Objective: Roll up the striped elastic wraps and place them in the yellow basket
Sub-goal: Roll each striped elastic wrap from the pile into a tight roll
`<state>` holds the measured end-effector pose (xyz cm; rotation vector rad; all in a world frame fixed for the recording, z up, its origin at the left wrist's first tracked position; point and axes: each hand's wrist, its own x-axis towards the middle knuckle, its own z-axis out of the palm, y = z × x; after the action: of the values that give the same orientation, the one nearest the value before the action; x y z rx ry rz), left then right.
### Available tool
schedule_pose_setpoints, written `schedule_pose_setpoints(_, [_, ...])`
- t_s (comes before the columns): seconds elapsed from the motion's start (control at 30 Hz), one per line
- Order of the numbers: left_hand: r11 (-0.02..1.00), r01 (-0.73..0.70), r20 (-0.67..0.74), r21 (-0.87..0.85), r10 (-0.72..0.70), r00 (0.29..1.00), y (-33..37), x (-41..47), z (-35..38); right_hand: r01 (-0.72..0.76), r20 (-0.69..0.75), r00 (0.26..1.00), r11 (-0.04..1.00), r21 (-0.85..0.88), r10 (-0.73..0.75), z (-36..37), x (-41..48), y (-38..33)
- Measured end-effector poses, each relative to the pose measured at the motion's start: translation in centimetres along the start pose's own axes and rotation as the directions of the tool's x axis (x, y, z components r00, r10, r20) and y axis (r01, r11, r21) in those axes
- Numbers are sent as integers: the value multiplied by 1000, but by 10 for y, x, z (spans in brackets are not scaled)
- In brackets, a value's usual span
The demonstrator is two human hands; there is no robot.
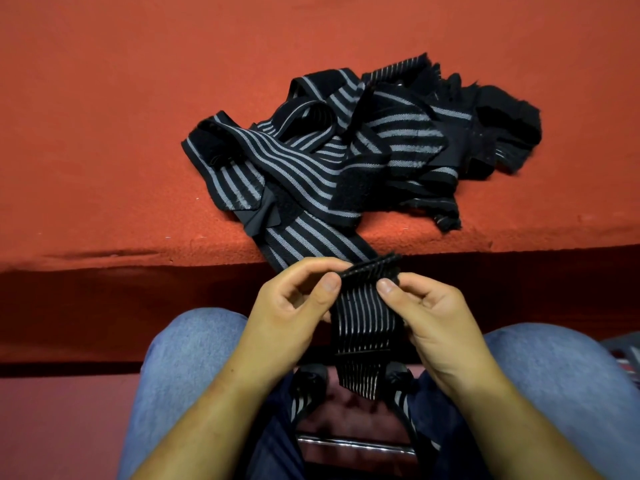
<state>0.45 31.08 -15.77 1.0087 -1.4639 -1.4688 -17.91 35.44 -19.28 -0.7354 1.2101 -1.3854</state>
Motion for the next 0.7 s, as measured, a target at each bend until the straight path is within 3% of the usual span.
schedule_pose_setpoints(0.47, [1000,3,-37,23,-2,999,-6,4,0,-59,20,998,989,134,57,2,1,-5])
schedule_pose_setpoints(0.7, [1000,24,-29,-20,-25,999,-7,4,1,-15,66,998,998,-66,19,5,-1,0])
